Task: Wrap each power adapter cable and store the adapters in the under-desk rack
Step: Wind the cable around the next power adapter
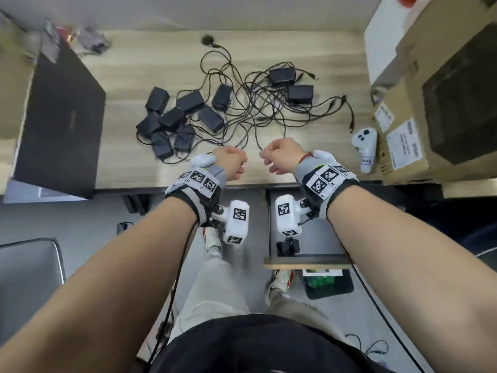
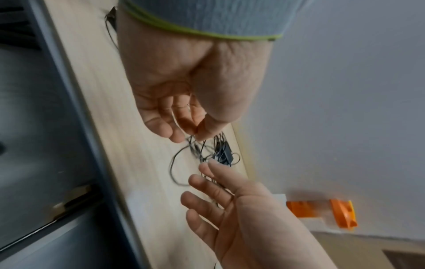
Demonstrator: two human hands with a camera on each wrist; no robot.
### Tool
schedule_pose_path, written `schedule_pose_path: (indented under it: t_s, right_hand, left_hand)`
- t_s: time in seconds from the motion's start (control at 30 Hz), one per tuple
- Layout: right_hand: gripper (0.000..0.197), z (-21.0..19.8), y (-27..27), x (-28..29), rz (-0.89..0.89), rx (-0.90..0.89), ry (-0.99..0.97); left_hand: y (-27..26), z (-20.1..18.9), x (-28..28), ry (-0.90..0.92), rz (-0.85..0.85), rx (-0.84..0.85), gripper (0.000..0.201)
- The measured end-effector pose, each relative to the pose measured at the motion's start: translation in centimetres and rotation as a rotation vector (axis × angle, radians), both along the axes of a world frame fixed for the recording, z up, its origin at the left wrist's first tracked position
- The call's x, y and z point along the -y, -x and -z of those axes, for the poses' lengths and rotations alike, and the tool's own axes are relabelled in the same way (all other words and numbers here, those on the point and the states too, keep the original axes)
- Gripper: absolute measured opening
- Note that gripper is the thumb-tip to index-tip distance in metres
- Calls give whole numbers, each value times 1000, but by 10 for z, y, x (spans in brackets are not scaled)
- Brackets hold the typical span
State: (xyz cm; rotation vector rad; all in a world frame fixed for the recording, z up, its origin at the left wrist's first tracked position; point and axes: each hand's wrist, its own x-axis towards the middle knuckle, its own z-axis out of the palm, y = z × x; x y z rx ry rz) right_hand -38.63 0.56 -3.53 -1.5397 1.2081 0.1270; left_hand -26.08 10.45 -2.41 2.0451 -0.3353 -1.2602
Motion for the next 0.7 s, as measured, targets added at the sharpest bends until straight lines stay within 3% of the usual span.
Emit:
schedule_pose_path:
  t_s: [0.13,0.27,0.37,0.5,0.63,0.7]
  right_hand:
    - [13,-8,-73,4,-22,-7,33]
    - [15,6,-134,-3,-34,-30,61]
    - [18,19,-191,-8,-66,-98,127]
    - [20,29,-235,-9,-56,-118,164]
    - [34,37,-266,-12,-93,-131,129]
    - [39,40,-278,-14,-130,-170,97]
  left_hand:
    - [-70,-3,9,-19,-34,-8,23]
    - [-141,11,6,-107,-12,17,14]
    - [-206,33,0,-125,85,58,28]
    - [-255,46,-4,-179,98,155,21]
    - [-273,56,9,-197,215,309,43]
    - [-279,55,16,-275,351,361,23]
